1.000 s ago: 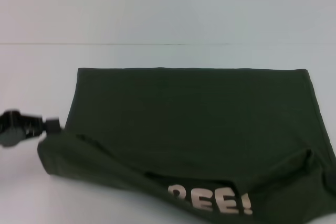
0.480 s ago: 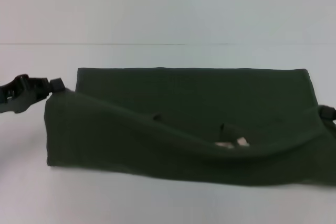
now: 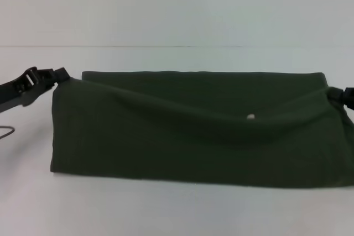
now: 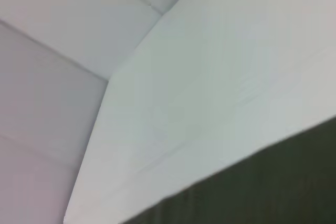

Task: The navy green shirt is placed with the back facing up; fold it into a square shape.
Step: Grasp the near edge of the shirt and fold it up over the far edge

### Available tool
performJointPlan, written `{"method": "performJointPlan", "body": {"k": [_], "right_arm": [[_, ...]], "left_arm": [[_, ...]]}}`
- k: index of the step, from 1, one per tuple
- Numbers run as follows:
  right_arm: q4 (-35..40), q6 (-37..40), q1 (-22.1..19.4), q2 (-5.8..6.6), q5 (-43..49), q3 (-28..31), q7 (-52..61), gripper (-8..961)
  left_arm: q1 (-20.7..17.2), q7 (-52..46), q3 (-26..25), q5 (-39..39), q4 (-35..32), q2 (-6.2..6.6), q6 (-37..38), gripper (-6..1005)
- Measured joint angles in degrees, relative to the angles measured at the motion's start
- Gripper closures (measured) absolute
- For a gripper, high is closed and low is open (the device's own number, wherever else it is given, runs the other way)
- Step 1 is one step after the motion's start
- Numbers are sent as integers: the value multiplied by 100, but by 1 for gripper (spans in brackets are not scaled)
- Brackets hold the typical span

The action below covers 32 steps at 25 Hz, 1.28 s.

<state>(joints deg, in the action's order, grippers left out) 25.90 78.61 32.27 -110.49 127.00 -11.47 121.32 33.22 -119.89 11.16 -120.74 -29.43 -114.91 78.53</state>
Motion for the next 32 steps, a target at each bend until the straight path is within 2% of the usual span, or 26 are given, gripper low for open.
{"method": "performJointPlan", "body": {"k": [5, 13, 17, 24, 28, 32], "right_arm": [[-4, -398, 12, -76, -377, -25, -20, 917], [-6, -1174, 225, -298, -539, -191, -170, 917], [-6, -1392, 290, -356, -546, -415, -172, 917], [-6, -1417, 263, -366, -554, -420, -180, 917], [-6, -1398, 243, -367, -554, -419, -233, 917], [-6, -1386, 236, -375, -547, -420, -274, 917]], "left_arm": [[113, 311, 7, 332, 202, -27, -436, 978], [346, 766, 51, 547, 266, -250, -1086, 976], [371, 718, 419, 542, 276, -215, -1104, 978], [268, 548, 1017, 504, 270, -162, -1108, 902], [206, 276, 1310, 499, 289, -112, -1184, 816], [147, 254, 1359, 499, 289, -110, -1346, 729]]}}
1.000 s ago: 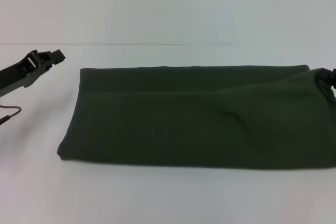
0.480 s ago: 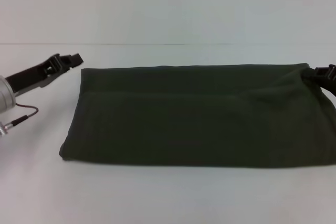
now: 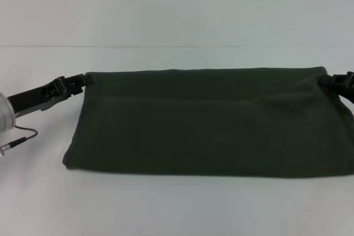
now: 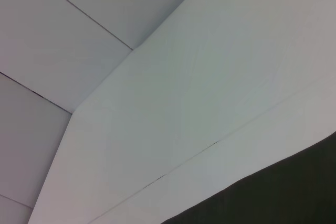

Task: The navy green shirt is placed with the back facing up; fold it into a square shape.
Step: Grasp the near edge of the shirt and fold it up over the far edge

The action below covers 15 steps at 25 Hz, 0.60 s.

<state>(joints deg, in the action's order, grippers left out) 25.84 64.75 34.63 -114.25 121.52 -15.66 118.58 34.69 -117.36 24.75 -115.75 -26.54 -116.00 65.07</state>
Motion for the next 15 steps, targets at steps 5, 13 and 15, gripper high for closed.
{"method": "performJointPlan", "body": {"k": [5, 13, 15], "right_arm": [[0, 21, 0, -1, 12, -74, -3, 917], [0, 28, 0, -30, 4, -120, -2, 916], [0, 29, 0, -30, 1, -129, -3, 916]], "left_arm": [[-59, 44, 53, 0, 0, -65, -456, 561], [-36, 186, 384, 0, 1, -219, -1000, 325], [-17, 257, 385, 1, 0, -261, -1132, 325]]}}
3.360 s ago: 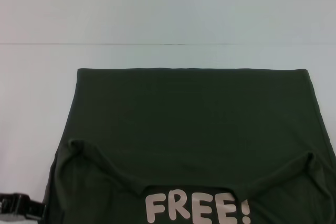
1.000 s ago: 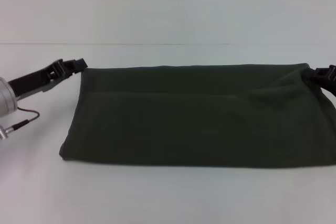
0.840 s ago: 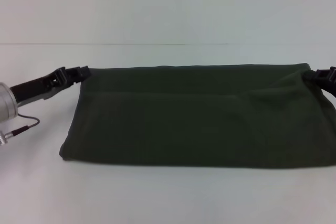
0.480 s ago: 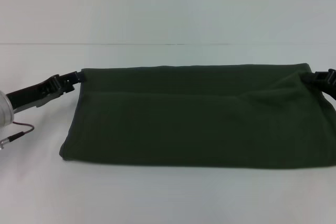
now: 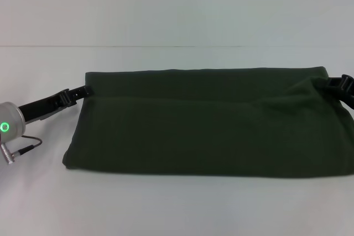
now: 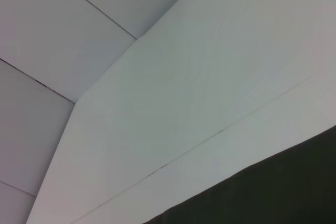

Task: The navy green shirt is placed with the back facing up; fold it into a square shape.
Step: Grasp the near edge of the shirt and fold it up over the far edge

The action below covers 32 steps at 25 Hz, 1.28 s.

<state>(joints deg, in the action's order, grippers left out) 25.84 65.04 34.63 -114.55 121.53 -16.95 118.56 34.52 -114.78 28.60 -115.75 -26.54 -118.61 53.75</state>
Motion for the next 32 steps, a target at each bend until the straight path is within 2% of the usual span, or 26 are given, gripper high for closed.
{"method": "performJointPlan", "body": {"k": [9, 32], "right_arm": [[0, 0, 0, 4, 12, -1, 0, 916], [0, 4, 1, -23, 20, -5, -35, 917]], "left_arm": [[70, 163, 79, 16, 5, -120, -208, 326], [96, 153, 236, 1, 26, -220, -469, 327]]}}
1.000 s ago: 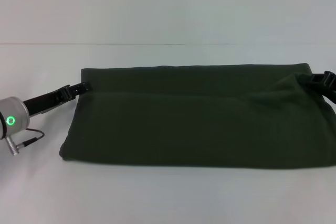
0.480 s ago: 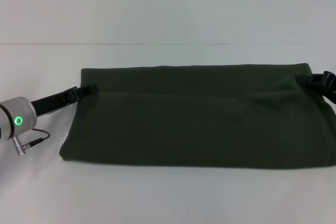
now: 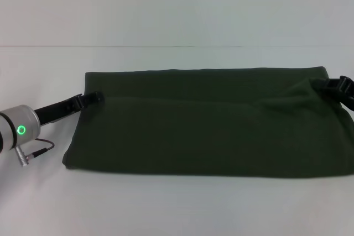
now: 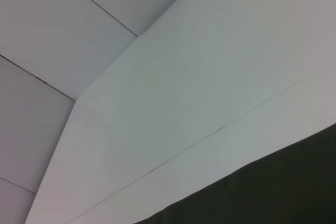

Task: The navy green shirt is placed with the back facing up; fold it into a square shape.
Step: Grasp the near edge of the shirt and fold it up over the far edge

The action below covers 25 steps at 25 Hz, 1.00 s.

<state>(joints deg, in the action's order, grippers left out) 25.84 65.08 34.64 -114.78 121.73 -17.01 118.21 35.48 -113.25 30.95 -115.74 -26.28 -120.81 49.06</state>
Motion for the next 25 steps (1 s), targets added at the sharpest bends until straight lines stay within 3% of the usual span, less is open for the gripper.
{"method": "performJointPlan", "body": {"k": [20, 25], "right_arm": [[0, 48, -12, -9, 9, -4, 0, 916], [0, 49, -18, -9, 9, -4, 0, 917]], "left_arm": [[34, -73, 292, -5, 95, 32, 185, 339], [45, -56, 388, -4, 82, 32, 165, 418]]}}
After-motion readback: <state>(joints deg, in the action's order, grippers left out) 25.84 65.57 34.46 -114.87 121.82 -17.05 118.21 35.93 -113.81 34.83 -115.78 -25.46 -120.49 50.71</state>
